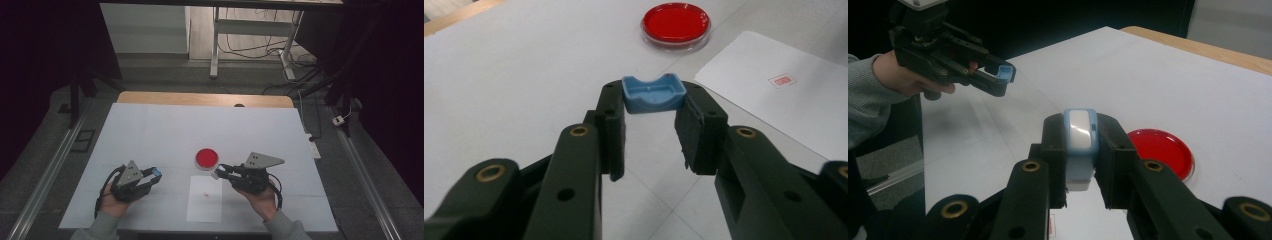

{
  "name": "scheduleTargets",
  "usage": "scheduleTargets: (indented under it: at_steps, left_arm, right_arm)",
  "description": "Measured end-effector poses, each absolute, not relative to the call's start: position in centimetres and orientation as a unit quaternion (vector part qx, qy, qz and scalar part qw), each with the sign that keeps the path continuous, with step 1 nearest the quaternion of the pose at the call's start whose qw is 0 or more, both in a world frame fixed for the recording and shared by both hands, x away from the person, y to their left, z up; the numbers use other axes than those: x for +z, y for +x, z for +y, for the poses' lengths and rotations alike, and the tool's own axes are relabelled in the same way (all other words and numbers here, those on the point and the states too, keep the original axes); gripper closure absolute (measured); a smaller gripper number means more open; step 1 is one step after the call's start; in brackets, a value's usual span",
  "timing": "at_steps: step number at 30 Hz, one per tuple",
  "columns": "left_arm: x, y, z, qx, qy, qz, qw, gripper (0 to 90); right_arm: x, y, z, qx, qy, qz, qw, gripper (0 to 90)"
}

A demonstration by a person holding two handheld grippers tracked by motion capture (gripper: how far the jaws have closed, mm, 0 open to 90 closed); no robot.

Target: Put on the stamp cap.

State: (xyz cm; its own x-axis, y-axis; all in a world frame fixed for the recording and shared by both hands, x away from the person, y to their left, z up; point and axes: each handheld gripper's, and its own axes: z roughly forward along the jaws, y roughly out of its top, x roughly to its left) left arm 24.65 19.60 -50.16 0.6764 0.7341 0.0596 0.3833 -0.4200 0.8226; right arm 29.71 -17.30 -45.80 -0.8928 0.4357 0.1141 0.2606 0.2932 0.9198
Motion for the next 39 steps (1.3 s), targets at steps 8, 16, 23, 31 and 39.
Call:
scheduleTargets:
  at_steps: [8, 16, 23, 31, 39]
  left_arm:
    - [-50.0, 24.7, 18.6, 0.210, 0.822, 0.329, 0.415, 64.8]
    - [-50.1, 24.8, 17.6, 0.205, 0.830, 0.318, 0.411, 64.9]
    - [-50.2, 24.9, 16.5, 0.199, 0.837, 0.305, 0.409, 64.8]
    - [-50.3, 24.9, 15.3, 0.193, 0.843, 0.293, 0.407, 64.9]
    - [-50.5, 25.0, 13.9, 0.192, 0.851, 0.279, 0.402, 64.9]
  right_arm:
    - [-45.9, 29.7, -17.3, 0.556, 0.224, 0.796, 0.078, 75.3]
    - [-45.9, 29.7, -17.3, 0.559, 0.227, 0.793, 0.077, 75.3]
    - [-46.0, 29.7, -17.3, 0.563, 0.229, 0.790, 0.079, 75.3]
    - [-46.0, 29.6, -17.2, 0.565, 0.232, 0.788, 0.080, 75.3]
    - [-46.0, 29.6, -17.1, 0.565, 0.231, 0.788, 0.080, 75.3]
